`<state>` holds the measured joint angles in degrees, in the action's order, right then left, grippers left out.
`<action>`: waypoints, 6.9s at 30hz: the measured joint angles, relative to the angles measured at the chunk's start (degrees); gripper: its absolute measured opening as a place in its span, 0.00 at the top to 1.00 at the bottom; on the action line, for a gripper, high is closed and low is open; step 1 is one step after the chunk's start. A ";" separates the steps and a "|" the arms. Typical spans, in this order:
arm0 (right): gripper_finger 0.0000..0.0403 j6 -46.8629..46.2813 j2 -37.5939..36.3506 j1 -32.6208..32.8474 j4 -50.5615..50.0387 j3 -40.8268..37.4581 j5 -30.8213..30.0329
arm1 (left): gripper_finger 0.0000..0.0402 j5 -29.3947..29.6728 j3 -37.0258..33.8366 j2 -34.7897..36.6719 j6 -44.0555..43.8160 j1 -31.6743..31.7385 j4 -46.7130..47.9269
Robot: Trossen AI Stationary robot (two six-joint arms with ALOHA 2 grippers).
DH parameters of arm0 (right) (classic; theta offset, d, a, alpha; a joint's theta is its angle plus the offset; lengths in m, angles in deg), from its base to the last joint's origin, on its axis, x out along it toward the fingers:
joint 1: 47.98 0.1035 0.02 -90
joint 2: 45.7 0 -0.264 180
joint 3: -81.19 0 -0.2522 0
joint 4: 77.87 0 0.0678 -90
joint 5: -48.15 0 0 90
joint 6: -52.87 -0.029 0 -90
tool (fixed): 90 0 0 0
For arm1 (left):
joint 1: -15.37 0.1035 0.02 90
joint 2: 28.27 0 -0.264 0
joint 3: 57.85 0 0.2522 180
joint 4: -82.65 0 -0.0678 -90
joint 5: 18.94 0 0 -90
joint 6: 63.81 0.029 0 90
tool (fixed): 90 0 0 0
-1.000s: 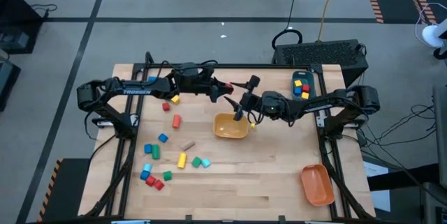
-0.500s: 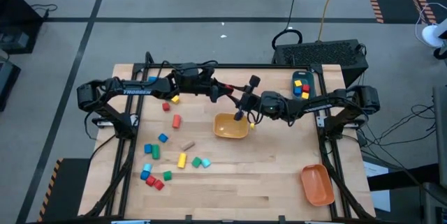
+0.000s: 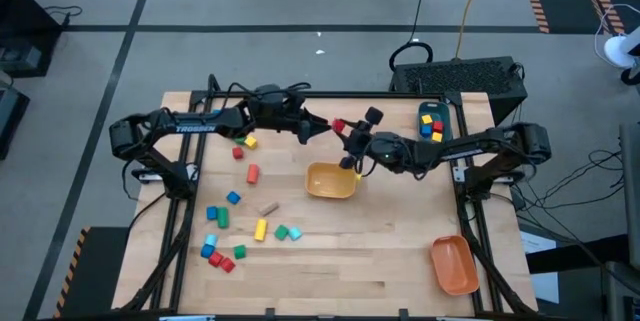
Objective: Sort blocks by size
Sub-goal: Put the red square block into the blue bin, then put the yellow square block into the blue bin
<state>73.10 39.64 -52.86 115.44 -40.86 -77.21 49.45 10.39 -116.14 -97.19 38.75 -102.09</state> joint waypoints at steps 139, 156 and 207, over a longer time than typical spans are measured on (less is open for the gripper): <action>0.63 -43.48 -19.56 -10.93 -48.06 -7.23 -1.74 | 0.66 28.58 -1.14 -6.85 25.29 6.68 59.32; 0.63 -22.09 -13.15 -1.74 -19.60 -7.21 7.25 | 0.66 6.07 0.23 0.94 20.95 1.20 29.19; 0.68 13.04 12.39 4.67 16.33 2.16 2.32 | 0.65 1.97 0.28 0.90 14.89 -5.73 12.28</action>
<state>86.15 52.03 -48.19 131.78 -38.70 -74.90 51.42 10.67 -115.25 -82.30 33.02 -89.81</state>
